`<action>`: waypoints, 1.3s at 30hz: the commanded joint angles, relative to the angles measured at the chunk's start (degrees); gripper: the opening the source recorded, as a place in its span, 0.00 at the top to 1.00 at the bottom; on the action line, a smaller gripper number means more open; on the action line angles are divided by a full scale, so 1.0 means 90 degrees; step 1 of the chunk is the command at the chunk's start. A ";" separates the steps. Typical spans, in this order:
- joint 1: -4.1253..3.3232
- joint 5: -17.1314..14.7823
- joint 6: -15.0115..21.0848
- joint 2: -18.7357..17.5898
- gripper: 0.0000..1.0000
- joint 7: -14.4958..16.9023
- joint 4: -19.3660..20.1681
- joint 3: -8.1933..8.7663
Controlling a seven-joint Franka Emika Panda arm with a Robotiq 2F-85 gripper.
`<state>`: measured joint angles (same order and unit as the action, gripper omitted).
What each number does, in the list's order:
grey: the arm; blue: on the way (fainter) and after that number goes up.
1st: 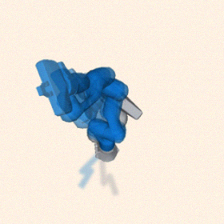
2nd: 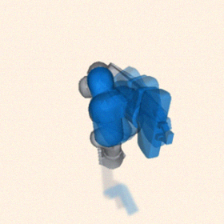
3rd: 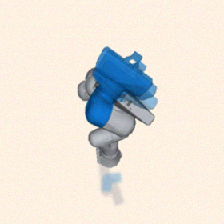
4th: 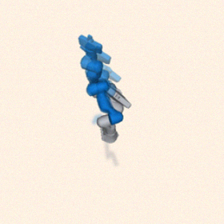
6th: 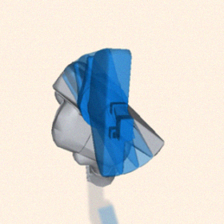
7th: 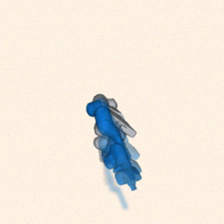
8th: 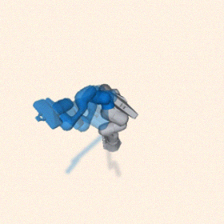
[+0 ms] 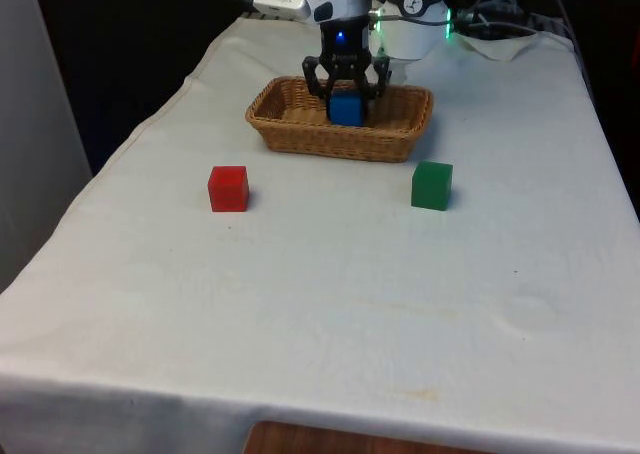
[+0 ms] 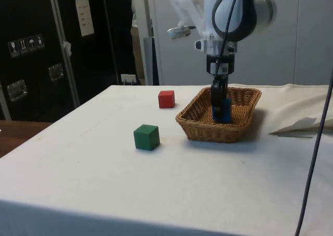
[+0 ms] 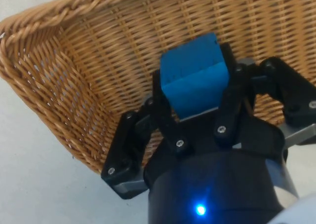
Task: Pick up the blue cube and place it into the basket.
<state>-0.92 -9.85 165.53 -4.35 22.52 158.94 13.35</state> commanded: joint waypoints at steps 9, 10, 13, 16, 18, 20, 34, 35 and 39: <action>0.0000 -0.0025 -0.0019 0.0019 0.00 0.0019 0.0006 -0.0006; 0.0000 -0.0025 -0.0019 0.0019 0.00 0.0019 0.0006 -0.0006; 0.0000 -0.0019 -0.0019 0.0019 0.00 0.0019 0.0006 -0.0006; 0.0006 -0.0019 -0.0032 0.0038 0.00 0.0019 0.0006 -0.0006; 0.0006 -0.0032 -0.0083 0.0134 0.00 0.0025 0.0006 -0.0006; 0.0000 0.0000 -0.0032 0.0095 0.00 0.0006 -0.0013 0.0006; 0.0032 0.0159 -0.0968 0.0630 0.00 -0.0127 -0.0427 0.0013; 0.0025 0.0153 -0.1038 0.0624 0.00 -0.0127 -0.0490 0.0013; 0.0019 0.0146 -0.1254 0.0611 0.00 -0.0134 -0.0681 0.0000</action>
<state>-0.86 -9.68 154.53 1.72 22.40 153.27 13.41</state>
